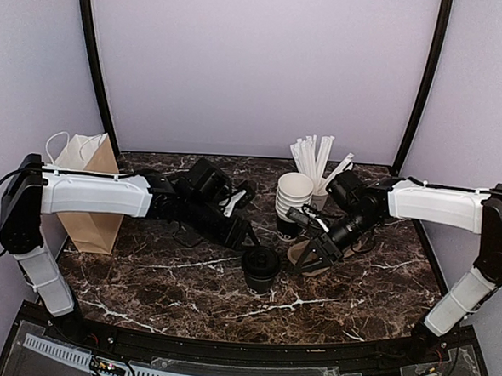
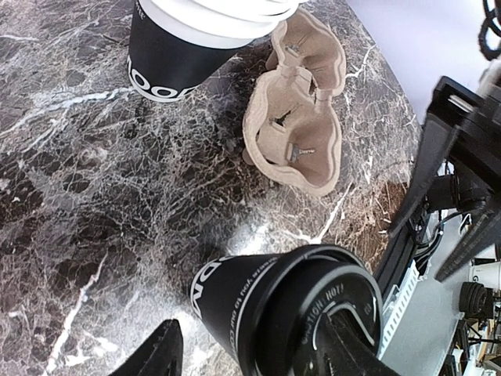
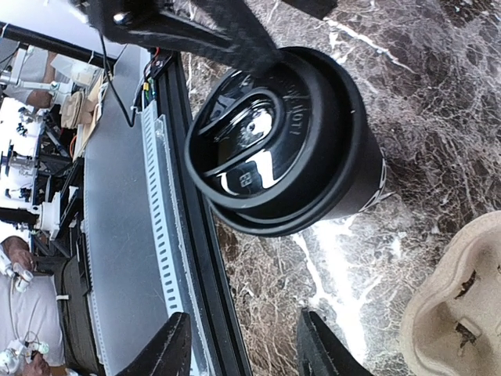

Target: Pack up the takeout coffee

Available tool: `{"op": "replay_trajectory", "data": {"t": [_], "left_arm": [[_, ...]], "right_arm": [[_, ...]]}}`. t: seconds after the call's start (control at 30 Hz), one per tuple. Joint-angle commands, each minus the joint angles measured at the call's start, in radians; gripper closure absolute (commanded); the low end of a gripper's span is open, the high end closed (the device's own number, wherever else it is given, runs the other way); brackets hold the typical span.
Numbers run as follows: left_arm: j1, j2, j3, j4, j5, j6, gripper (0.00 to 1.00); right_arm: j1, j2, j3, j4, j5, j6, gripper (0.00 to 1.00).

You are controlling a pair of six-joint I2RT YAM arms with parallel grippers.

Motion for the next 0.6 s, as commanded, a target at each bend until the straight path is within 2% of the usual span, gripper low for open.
{"op": "replay_trajectory", "data": {"t": [0.0, 0.27, 0.57], "left_arm": [[0.002, -0.072, -0.042, -0.016, 0.016, -0.011, 0.39], [-0.011, -0.106, -0.141, 0.120, 0.067, -0.088, 0.39], [-0.060, -0.114, -0.134, 0.097, 0.051, -0.104, 0.39]], "right_arm": [[0.009, 0.014, -0.008, 0.057, 0.018, 0.046, 0.52], [0.026, 0.084, 0.037, 0.046, -0.062, 0.055, 0.50], [0.035, 0.185, 0.146, 0.036, -0.057, 0.055, 0.54]]}}
